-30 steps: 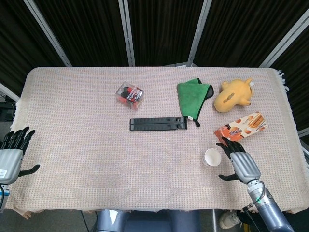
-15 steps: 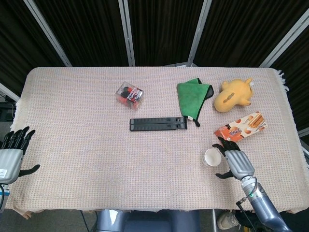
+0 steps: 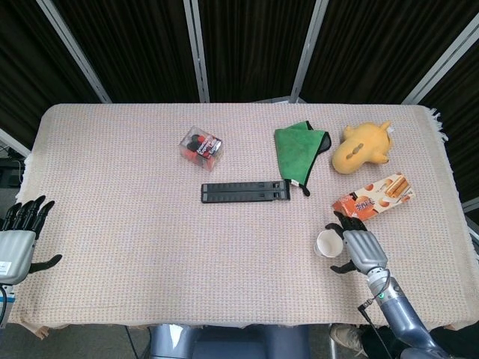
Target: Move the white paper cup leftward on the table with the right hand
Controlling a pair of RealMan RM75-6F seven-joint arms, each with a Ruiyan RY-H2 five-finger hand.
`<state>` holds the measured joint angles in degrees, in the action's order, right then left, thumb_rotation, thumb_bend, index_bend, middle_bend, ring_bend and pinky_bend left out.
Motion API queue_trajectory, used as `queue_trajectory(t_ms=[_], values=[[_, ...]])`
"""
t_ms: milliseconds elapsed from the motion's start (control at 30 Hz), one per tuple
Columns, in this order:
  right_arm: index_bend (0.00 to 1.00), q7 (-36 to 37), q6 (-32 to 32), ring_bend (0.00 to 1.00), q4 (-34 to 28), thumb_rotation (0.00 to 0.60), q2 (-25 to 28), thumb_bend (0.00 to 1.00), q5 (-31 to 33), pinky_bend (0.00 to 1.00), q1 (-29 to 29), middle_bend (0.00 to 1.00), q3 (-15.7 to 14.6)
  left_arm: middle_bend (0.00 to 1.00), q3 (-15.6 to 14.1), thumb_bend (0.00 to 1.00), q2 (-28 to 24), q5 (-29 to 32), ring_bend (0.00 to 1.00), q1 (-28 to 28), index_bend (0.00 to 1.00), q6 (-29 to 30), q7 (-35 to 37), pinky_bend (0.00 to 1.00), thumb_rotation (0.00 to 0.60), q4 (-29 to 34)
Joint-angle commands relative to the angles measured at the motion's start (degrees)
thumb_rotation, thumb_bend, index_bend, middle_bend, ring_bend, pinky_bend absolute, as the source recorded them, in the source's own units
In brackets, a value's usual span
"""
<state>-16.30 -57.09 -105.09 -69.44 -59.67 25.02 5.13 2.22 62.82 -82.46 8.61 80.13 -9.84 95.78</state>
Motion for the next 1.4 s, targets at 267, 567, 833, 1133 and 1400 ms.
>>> queue_trajectory(t_ms=[267,567,833,1133,1400], values=[[0.38,-0.33,-1.33,0.00,0.82,0.600,-1.62,0.24,1.48,0.00,0.62,0.06,0.41,0.00,0.03,0.00,0.01,0.09,0.00,0.01,0.00,-0.01,-0.15,0.00,0.600,0.08],[0.41,2.52,-2.67,0.00,-1.57,0.600,-2.32,0.24,0.58,0.00,0.83,0.08,1.93,0.00,0.04,0.00,0.07,0.11,0.00,0.01,0.00,0.02,-0.28,0.00,0.600,0.08],[0.41,5.04,-2.28,0.00,-3.65,0.600,-5.74,0.24,3.43,0.00,2.38,0.08,4.14,0.00,0.05,0.00,0.08,0.14,0.00,-0.01,0.00,0.06,-0.19,0.00,0.600,0.03],[0.41,4.22,-2.85,0.00,-1.15,0.600,-10.56,0.24,7.02,0.00,3.94,0.08,4.85,0.00,0.02,0.00,-0.02,0.04,0.00,0.04,0.00,-0.06,0.21,0.00,0.600,-0.08],[0.41,2.99,-2.77,0.00,2.46,0.600,-11.71,0.23,10.82,0.00,4.25,0.08,4.28,0.00,-0.03,0.00,-0.05,-0.09,0.00,0.07,0.00,-0.11,0.42,0.00,0.600,-0.20]])
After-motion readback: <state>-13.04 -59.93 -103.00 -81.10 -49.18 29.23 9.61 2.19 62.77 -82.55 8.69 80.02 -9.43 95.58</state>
